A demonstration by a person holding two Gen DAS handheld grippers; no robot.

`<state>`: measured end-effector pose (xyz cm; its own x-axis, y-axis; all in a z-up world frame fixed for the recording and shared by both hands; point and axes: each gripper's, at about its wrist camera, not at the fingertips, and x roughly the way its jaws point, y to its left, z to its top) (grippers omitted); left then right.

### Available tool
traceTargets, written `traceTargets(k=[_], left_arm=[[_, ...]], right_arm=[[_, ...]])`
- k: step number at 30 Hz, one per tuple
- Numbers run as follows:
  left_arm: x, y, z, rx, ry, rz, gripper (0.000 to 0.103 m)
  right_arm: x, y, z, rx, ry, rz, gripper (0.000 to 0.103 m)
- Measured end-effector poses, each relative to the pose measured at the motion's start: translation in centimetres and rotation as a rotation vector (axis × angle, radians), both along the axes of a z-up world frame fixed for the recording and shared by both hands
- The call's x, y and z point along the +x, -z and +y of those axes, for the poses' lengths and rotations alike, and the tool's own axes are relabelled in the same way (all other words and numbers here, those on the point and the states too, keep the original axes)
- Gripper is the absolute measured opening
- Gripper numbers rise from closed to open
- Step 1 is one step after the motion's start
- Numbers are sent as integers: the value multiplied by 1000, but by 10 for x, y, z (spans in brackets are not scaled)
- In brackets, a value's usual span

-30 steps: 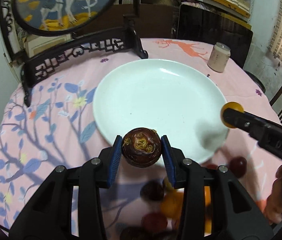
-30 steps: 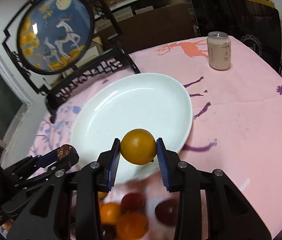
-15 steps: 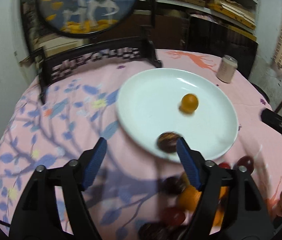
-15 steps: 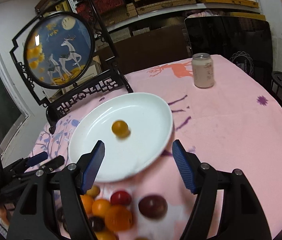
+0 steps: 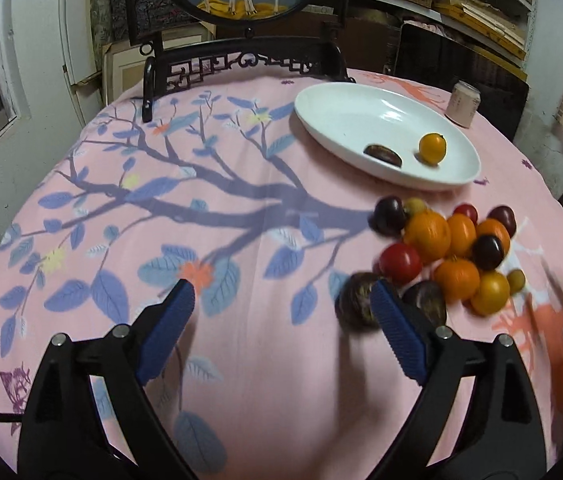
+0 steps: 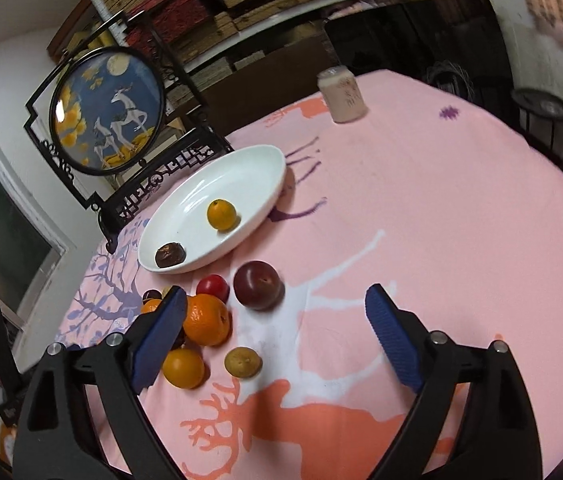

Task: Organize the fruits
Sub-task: 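Carry both fruits to the white plate and release them, then grasp another mangosteen with the left tool while the right tool grasps a small yellow plum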

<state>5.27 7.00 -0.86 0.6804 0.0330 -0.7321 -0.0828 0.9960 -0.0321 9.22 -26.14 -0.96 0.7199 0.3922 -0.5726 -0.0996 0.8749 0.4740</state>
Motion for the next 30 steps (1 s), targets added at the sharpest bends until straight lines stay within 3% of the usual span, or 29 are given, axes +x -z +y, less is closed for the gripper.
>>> traceTargets(k=[5,13,14,19,21,24,26,30], left_arm=[[1,3,-19,71,48,7,91],[11,10,-34,152,82,16,96],[13,11,-35,169,76,15,101],[15,10,-17,208,-18,13,101],[15,6,3,195,-122,12,101],[12,3,27,113,-193,13,101],[10,0,26,70,-164,2,101],[8,1,7,104,-80,-6,101]], right_arm=[[5,6,-2,24,-6,45,91],[4,5,1,9,-11,44,91],[4,6,1,8,-11,45,91],[4,5,0,4,-6,39,91],[4,4,-1,5,-4,37,91],[3,4,0,3,-9,33,91],[3,3,2,-5,-19,26,91],[1,1,8,-24,-44,16,91]])
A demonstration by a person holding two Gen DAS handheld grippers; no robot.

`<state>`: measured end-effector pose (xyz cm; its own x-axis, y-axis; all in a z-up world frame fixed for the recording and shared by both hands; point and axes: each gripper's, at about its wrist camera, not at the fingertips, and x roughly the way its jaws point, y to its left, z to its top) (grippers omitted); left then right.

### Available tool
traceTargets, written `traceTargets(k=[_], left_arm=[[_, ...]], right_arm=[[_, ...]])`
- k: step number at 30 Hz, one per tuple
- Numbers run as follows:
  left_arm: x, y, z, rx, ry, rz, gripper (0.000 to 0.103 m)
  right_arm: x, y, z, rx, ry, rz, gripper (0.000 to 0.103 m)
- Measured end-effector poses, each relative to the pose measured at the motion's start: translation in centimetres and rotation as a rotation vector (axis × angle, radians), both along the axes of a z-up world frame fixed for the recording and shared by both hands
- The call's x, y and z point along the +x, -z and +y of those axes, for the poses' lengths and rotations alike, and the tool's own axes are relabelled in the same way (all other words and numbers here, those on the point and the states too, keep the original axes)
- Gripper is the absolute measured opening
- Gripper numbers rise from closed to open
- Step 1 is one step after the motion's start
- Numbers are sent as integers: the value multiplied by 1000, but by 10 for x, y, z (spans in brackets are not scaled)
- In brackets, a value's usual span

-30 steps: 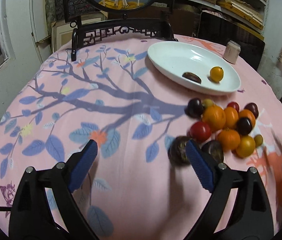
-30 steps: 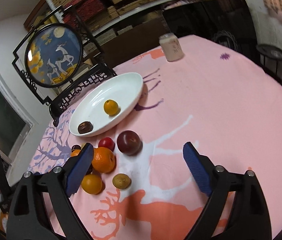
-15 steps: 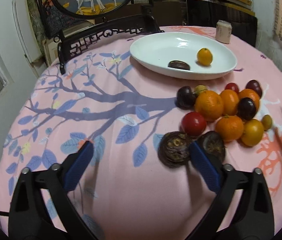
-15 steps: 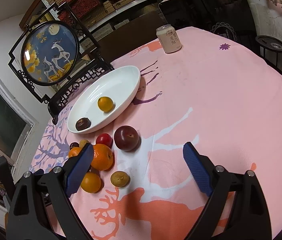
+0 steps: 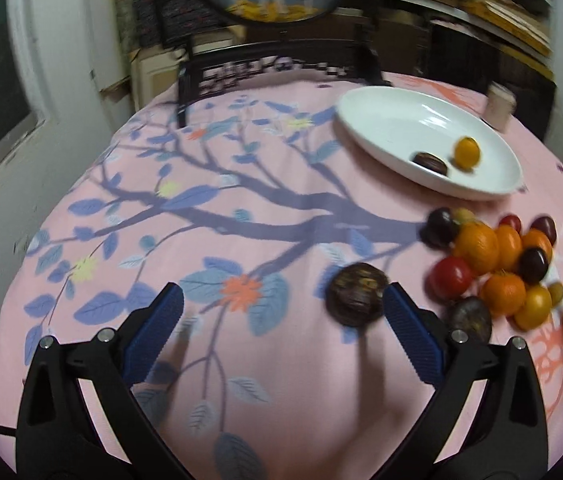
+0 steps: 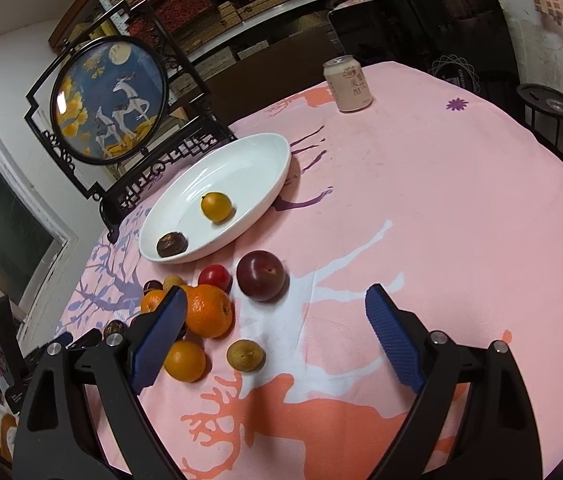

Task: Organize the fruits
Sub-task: 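Grasp another mangosteen with the left tool while the right tool grasps a small yellow plum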

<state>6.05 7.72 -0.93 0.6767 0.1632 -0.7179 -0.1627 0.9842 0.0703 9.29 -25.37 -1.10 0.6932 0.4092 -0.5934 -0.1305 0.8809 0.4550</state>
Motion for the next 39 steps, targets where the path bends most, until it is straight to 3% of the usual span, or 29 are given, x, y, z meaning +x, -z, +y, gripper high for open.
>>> traceTargets(k=[8,15,20,25,28,29,34,39], left_arm=[[1,3,-23,42,86,-7,99],[2,4,-34,85,146,-20,71],[4,8,-40,68,201,11,53],[15,17,-38,57,210,55,52],[23,23,-36,37,213,84,48],[23,22,-36,33,213,83,42],[19,21,-33,23,198,78,42],[16,18,-32,20,191,66,42]], right_arm=[[-7,7,14,-18,-104,36,91],[-11,11,36,-112,-172,27,73],[-13,15,50,-192,-198,20,67],[-12,19,54,-222,-207,32,67],[-12,21,55,-232,-210,36,65],[-12,21,55,-236,-212,38,64],[-11,24,58,-247,-226,50,48],[-11,29,66,-301,-231,56,42]])
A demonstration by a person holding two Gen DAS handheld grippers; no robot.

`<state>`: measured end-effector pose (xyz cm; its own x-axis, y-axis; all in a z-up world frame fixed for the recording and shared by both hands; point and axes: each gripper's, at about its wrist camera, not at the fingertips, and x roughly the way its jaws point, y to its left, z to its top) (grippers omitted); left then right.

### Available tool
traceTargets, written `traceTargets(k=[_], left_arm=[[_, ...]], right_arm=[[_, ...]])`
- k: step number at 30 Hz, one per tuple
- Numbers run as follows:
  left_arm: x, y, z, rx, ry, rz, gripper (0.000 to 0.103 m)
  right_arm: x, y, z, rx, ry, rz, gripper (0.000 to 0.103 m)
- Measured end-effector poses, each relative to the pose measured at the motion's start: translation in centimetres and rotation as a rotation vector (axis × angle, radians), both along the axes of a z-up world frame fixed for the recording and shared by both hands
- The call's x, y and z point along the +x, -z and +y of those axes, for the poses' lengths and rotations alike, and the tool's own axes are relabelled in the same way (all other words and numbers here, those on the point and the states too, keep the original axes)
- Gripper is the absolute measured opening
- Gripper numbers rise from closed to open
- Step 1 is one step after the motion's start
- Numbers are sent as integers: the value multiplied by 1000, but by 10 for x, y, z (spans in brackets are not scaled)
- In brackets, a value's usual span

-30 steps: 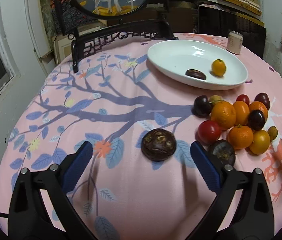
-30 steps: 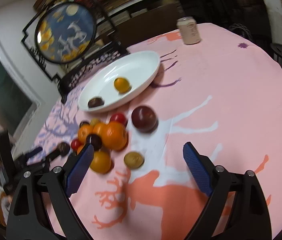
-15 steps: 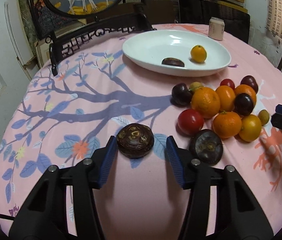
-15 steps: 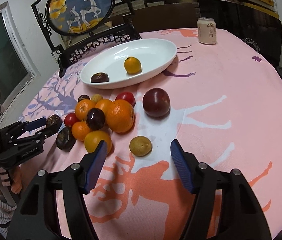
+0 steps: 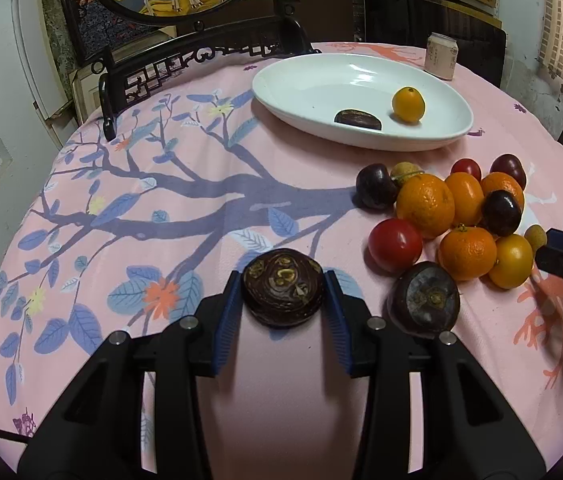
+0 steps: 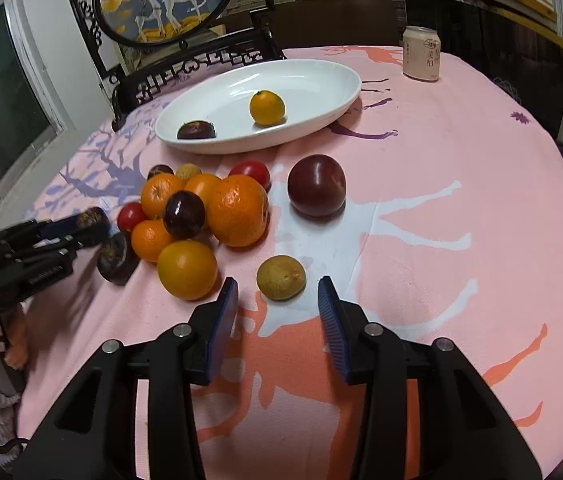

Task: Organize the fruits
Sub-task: 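Grasp another mangosteen with the left tool while the right tool grasps a small yellow plum, then place both fruits on the white plate and open both tools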

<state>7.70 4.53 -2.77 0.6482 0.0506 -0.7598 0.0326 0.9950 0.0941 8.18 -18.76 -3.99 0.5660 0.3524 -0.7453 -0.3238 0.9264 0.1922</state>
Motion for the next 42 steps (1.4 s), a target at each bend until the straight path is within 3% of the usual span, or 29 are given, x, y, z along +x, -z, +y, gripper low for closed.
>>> traceTargets(k=[5,10,18,22,26,34,35,36,40,42], left_arm=[[0,2,-2,8,3,12,42],[0,3,-4,20,6,15,42],[7,-26,-4,-53,15,-46,41],[39,-50,-12,-37,13,-72,41],[79,-61,-19,-68,9,-69,41],[149,-38,-25,-99,-9,21,42],[153,-34,-25,-115,-7,28,44],[156,-30,-25,-135,-2,31,54],[151,-33,-29,-125,15,-2,69],[145,-40,-28,-113,4,-37,92]], right_arm=[[1,-1,2,-24,9,-26,40],[4,3,8,-46,-14,-15,27],[8,-18,-7,35,25,-58,26],[32,-48,-8,59,34,-86,26],[69,-68,8,57,29,-103,26],[131,-49,37,54,24,-38,26],[135,-46,38,62,25,-34,26],[137,-43,37,73,21,-26,28],[138,-41,30,78,37,-45,43],[134,-45,24,100,49,-59,44]])
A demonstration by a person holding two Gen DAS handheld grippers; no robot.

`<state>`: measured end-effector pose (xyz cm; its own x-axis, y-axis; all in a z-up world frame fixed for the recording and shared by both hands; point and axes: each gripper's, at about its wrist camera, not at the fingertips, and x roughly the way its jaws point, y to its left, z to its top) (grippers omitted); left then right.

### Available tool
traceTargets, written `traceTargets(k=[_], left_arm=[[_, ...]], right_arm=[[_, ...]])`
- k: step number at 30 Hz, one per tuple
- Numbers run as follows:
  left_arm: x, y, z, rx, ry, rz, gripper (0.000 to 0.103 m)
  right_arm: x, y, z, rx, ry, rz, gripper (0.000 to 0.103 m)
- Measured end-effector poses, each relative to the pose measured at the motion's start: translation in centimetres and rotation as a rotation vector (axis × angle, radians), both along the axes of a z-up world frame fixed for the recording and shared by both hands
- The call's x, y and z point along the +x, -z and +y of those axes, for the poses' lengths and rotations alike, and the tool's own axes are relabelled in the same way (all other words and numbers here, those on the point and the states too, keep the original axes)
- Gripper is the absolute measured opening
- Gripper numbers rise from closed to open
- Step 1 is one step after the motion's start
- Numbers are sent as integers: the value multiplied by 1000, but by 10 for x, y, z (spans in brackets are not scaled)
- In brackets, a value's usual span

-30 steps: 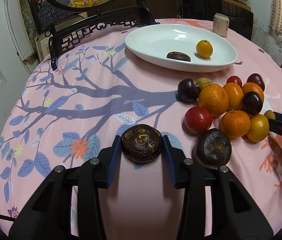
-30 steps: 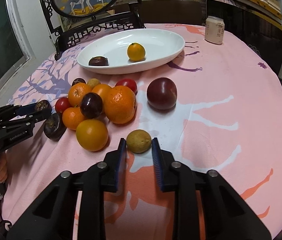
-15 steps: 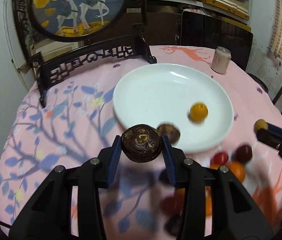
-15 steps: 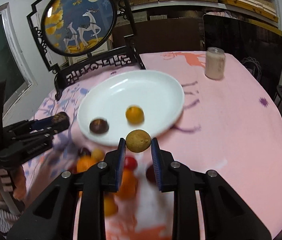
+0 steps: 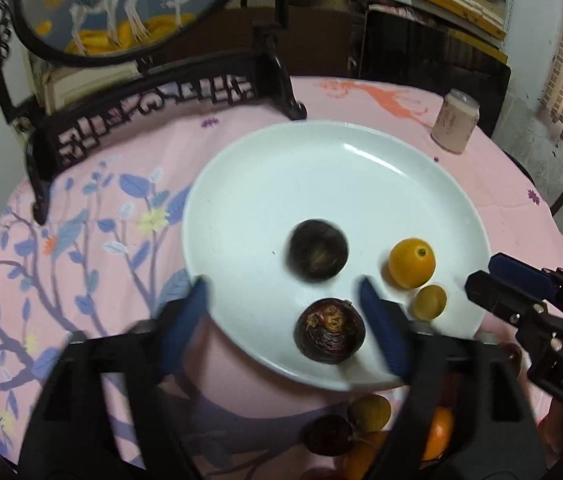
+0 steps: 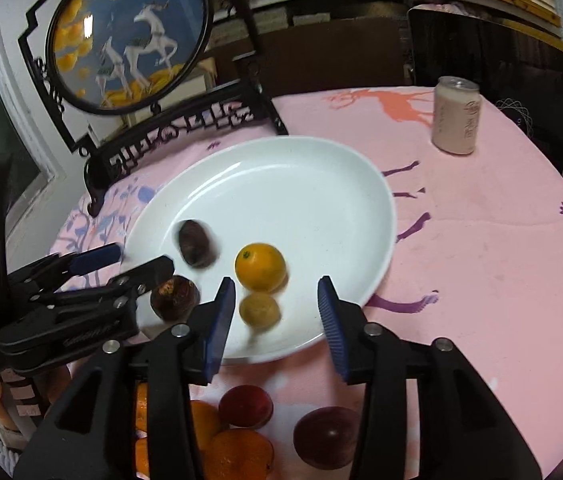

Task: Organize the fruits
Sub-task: 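Place both fruits on the white plate and open both tools, then grasp a third mangosteen with the left tool while the right tool grasps an orange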

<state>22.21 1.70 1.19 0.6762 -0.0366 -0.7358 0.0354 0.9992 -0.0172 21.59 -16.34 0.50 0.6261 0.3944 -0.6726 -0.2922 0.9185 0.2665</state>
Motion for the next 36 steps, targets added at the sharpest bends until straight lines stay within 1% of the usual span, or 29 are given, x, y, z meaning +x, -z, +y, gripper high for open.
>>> traceTargets(k=[2,3,4,5,6,7,8,9,10,11,12,14,15,17,19,22,24,27,30,34,36], left_arm=[[-10,-6,1,18,-5,-39,93],[-16,-8,1,32,0,-54,93],[-22,-9,1,40,3,-65,93],[-30,-10,2,43,4,-80,94],[-40,-10,2,35,15,-108,95],[-47,-9,4,18,27,-126,96],[-56,-9,6,-16,47,-146,99],[-67,-6,9,-77,81,-158,101],[-73,-5,10,-111,98,-150,101],[-78,-2,11,-135,108,-131,101],[-86,0,12,-140,107,-119,101],[-97,2,12,-106,73,-122,101],[-104,3,13,-77,42,-126,101],[-116,7,18,-67,11,-120,101],[-125,10,22,-59,-2,-104,101],[-144,14,23,-43,3,-89,101],[-155,17,18,-27,29,-84,101],[-167,22,8,24,58,-78,101],[-168,26,1,59,80,-65,101],[-165,32,-10,116,99,-41,101],[-164,34,-14,130,113,-30,101]], right_arm=[[-6,-4,-6,19,8,-16,47],[-13,-8,-10,24,23,-37,57],[-18,-10,-13,28,37,-55,63],[-26,-13,-19,41,57,-86,65],[-32,-14,-24,53,71,-106,73],[-37,-15,-27,65,81,-117,81],[-45,-16,-33,84,92,-126,85],[-51,-15,-37,100,93,-130,96],[-56,-14,-40,108,91,-132,101],[-62,-13,-43,113,88,-136,101],[-70,-12,-46,110,80,-149,101],[-85,-13,-51,98,79,-203,102],[-96,-14,-55,86,96,-247,102],[-109,-15,-60,70,134,-279,102],[-119,-11,-65,86,139,-265,102],[-127,-5,-70,147,94,-225,102],[-128,-4,-69,140,95,-205,102],[-126,-2,-71,133,122,-189,102],[-124,1,-75,167,125,-167,102],[-126,-1,-76,165,142,-191,102],[-127,-1,-76,163,141,-192,102]])
